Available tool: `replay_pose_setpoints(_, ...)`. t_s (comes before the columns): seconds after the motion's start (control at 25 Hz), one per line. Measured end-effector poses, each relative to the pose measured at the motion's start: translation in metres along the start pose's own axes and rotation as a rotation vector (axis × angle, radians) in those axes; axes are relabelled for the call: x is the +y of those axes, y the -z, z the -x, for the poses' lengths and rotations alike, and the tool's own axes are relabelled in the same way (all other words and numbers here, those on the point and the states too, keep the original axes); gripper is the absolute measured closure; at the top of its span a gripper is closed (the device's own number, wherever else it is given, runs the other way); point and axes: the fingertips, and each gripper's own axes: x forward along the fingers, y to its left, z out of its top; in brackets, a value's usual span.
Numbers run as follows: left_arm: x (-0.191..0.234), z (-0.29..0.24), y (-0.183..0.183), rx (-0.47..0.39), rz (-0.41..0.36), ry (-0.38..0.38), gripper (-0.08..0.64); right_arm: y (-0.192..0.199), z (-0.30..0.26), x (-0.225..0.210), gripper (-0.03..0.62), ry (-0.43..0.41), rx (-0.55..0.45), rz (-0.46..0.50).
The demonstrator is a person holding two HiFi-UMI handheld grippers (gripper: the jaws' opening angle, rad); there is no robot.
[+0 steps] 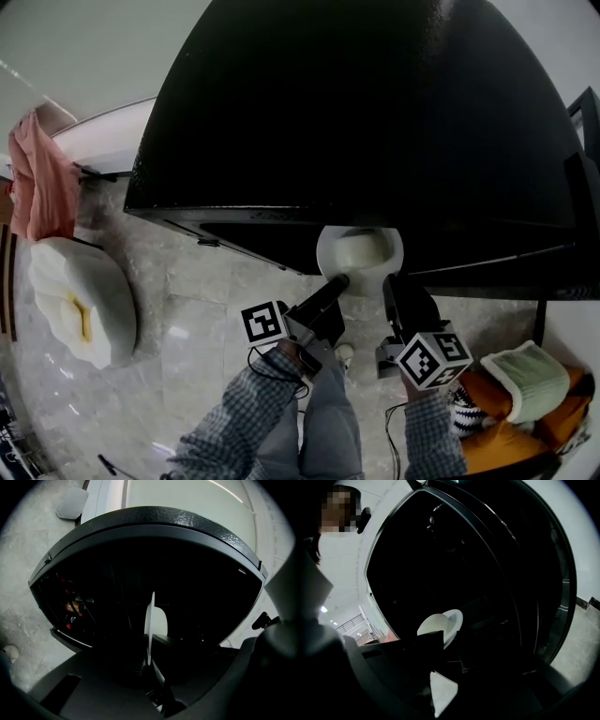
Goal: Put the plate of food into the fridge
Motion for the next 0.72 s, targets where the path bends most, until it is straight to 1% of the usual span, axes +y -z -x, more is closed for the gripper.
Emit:
replay_pose_setpoints(0.2, 0.009, -0.008, -0.007, -0.025, 0.023, -0.008, 0.540, 0.000, -0.013, -0.010, 0.502, 0.010, 0.006, 0.003)
replay_pose_setpoints(0.44, 0.020, -0.016, -0.015, -0.047, 0.018, -0.027, 0.540, 0.003, -0.027, -0.019, 0.502, 0.033, 0.029, 0.026)
replay_pose_setpoints(0.6, 0.025, -0.020, -0.018, -0.057, 0.017, -0.037, 0.540, 0.004, -0.034, -0.024, 0.502, 0.055, 0.049, 0.074)
replay_pose_setpoints(0.72, 0.029, -0.022, -0.021, -0.070, 0.033, -0.042, 0.540, 0.005, -0.039, -0.028, 0.502, 0.061, 0.062, 0.110)
